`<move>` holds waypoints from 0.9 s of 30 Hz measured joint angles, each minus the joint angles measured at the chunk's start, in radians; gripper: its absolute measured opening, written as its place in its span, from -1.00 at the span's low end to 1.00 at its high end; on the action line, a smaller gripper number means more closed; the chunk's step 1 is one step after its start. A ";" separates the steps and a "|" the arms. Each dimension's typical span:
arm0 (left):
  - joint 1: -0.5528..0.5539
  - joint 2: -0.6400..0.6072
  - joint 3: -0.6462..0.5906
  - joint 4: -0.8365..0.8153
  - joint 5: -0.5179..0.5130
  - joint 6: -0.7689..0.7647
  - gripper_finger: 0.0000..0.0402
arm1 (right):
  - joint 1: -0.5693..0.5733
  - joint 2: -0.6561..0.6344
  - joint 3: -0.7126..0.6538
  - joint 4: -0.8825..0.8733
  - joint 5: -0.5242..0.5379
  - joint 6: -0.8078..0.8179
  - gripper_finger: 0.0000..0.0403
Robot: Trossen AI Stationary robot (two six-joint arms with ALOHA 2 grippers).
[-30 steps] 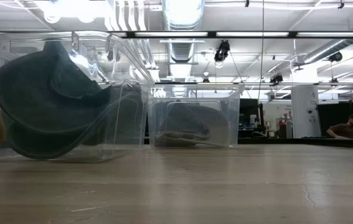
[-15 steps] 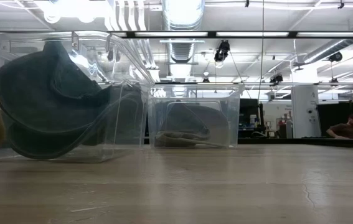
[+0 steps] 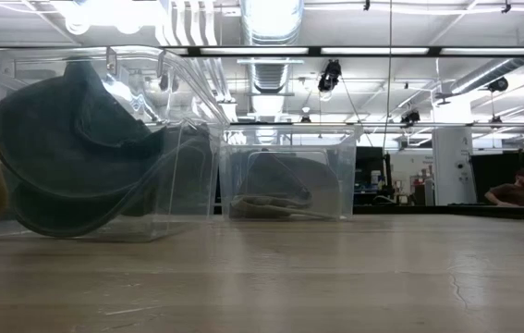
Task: Pick & Place hat
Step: Put the right brown cap into the top transparent bin
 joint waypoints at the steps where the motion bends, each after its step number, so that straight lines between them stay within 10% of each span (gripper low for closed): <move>1: 0.000 0.002 0.000 -0.001 0.000 -0.001 -0.03 | 0.008 0.013 0.013 0.002 -0.050 0.015 -0.30; 5: 0.000 0.013 0.000 -0.002 0.000 -0.001 -0.03 | 0.027 0.055 0.080 -0.017 -0.206 0.053 -0.32; 27: 0.004 0.043 0.000 -0.002 0.012 0.003 -0.03 | 0.044 0.322 0.184 -0.270 -0.341 0.094 -0.41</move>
